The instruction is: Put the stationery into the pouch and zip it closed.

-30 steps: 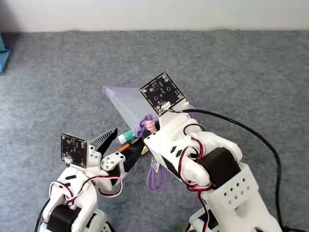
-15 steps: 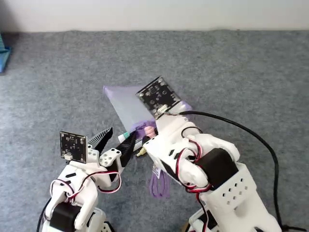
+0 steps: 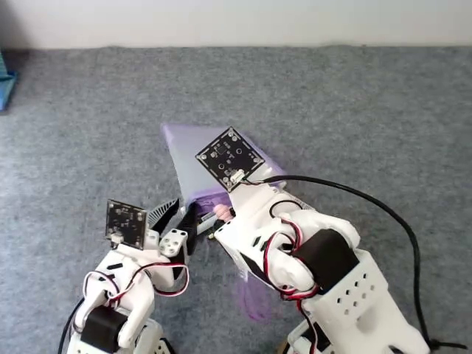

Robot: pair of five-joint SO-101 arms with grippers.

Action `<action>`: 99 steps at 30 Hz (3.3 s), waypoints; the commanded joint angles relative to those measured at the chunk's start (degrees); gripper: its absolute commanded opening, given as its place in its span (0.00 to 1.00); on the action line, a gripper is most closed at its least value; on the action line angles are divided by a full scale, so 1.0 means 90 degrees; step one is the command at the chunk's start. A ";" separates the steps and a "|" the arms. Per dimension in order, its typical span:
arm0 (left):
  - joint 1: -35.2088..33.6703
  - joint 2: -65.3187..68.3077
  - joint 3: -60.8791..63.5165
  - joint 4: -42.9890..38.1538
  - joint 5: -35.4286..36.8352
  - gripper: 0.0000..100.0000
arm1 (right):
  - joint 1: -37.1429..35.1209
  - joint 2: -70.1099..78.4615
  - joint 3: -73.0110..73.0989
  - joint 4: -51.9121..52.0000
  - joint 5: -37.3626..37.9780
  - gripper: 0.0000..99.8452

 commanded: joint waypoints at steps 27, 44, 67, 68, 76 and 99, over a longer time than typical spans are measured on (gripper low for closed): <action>-0.1758 0.0000 -0.1988 0.2042 -0.0996 0.01 | 0.2359 -0.1138 -0.0127 0.0132 0.0029 0.01; -0.1455 0.0000 -0.0015 0.0283 -0.1201 0.17 | 0.2330 -0.1148 -0.0127 0.0190 0.0029 0.01; -0.2530 0.0000 -0.1245 0.1641 -0.1485 0.01 | 0.2369 -0.1109 -0.0166 0.1402 -0.1338 0.24; -0.2530 0.0000 -0.1314 0.1729 -0.1358 0.01 | 0.2369 -0.1079 -0.0137 0.1392 -0.1407 0.24; -0.2540 0.0000 -0.1939 0.1836 -0.1211 0.01 | 0.2740 -0.0972 0.0752 0.0650 -0.1446 0.24; -0.2676 0.0010 -0.2779 0.2852 0.0274 0.01 | 0.3355 0.2095 0.0313 -0.0464 -0.0664 0.24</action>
